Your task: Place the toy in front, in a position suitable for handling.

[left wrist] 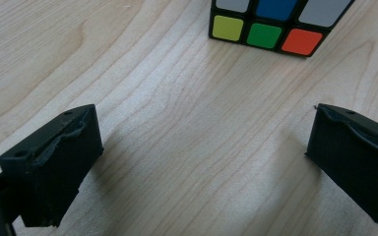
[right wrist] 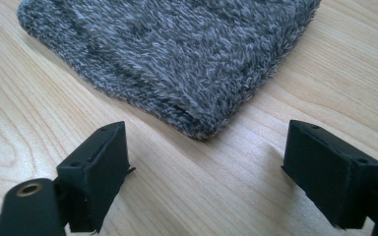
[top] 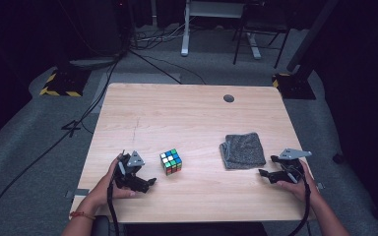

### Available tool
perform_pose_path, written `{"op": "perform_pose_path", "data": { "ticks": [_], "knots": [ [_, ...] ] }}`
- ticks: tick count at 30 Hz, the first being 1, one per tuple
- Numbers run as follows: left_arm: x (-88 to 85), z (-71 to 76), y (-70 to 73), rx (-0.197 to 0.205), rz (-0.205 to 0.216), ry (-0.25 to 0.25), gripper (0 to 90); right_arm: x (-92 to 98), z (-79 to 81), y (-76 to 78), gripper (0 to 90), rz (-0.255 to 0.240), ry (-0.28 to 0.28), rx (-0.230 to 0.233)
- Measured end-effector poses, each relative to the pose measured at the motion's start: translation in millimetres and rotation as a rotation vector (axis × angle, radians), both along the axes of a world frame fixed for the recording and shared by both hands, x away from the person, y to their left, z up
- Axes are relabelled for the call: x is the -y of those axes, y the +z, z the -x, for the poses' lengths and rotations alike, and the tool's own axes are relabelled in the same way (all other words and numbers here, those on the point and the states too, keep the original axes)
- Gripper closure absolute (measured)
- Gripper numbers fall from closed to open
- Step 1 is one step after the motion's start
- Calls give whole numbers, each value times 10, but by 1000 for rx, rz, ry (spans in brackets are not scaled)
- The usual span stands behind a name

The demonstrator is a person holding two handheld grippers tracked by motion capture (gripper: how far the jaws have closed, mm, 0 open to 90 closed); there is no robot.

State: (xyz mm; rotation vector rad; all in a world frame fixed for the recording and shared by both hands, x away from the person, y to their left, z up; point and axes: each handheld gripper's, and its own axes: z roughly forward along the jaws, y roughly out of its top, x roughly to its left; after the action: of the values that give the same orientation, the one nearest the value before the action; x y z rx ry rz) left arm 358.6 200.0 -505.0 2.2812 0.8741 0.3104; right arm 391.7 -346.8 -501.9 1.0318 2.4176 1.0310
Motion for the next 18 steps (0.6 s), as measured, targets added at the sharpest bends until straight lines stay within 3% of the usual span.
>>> {"op": "perform_pose_path", "data": {
  "ticks": [2, 7, 10, 18],
  "knots": [
    [7, 9, 3, 1, -5, -31, 5, 6, -6, 5, 180, 2, 6, -5],
    [87, 53, 0, -2, -2, -39, 2, 24, -13, 36, 212, 12, 1, -23],
    [107, 78, -1, 0, 1, -55, 4, 11, 1, 90, 226, 15, 20, 6],
    [224, 121, -1, -3, 3, -109, 3, -32, -63, 294, 303, -9, 4, 122]
  ]
}}
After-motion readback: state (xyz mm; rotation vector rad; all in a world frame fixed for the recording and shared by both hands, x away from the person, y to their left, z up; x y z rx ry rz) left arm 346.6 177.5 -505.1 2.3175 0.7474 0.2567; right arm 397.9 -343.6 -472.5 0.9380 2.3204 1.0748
